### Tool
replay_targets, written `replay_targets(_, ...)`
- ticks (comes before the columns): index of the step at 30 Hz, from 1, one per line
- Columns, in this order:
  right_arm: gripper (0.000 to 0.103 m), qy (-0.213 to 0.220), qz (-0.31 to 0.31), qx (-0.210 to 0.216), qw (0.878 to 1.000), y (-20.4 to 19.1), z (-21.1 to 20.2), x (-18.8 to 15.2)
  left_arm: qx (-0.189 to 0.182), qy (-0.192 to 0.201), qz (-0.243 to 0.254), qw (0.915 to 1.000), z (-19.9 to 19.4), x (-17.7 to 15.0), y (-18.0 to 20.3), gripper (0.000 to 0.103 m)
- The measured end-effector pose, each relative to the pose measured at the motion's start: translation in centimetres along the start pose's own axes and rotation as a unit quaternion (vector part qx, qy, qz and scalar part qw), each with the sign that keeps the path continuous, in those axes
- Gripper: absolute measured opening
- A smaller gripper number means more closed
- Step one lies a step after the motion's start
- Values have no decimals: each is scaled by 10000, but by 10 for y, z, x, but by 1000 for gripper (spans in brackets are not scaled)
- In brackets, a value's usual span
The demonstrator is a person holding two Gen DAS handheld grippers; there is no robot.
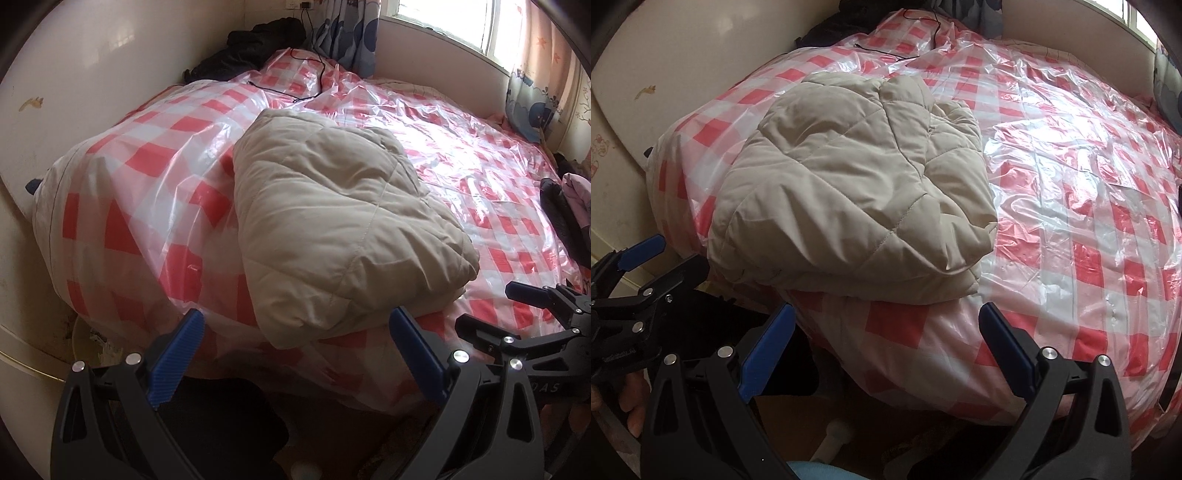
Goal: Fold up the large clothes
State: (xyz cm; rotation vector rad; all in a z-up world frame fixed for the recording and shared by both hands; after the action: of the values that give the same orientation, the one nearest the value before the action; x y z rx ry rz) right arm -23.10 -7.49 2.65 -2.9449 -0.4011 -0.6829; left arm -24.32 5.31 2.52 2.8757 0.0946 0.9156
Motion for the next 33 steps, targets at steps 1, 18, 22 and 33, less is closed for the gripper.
replay_targets(1, 96, -3, 7, 5, 10000, 0, 0, 0, 4, -5, 2, 10000, 0, 0, 0, 96)
replay_targets(18, 96, -99, 12, 3, 10000, 2, -2, -1, 33, -64, -27, 10000, 1, 1, 0, 96)
replay_targets(22, 96, -128, -22, 4, 9999, 1, -2, -1, 38, -74, -33, 10000, 2, 1, 0, 96)
replay_targets(33, 96, -200, 15, -9, 9998, 0, -2, -1, 39, -179, -62, 9998, 6, 0, -1, 96)
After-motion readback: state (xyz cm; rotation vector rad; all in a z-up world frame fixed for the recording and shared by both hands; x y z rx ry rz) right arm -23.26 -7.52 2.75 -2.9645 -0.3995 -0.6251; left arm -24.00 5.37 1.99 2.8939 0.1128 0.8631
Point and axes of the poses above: each gripper's, at about its wrist camera, not at the fingertips, and z roughly the way its jaws point, y to its right, x to its top, the point moved 2 cm from there along z, roughly the way its jaws point, and after that the axes turned 1 degree about -y, right-handed, at the moved point
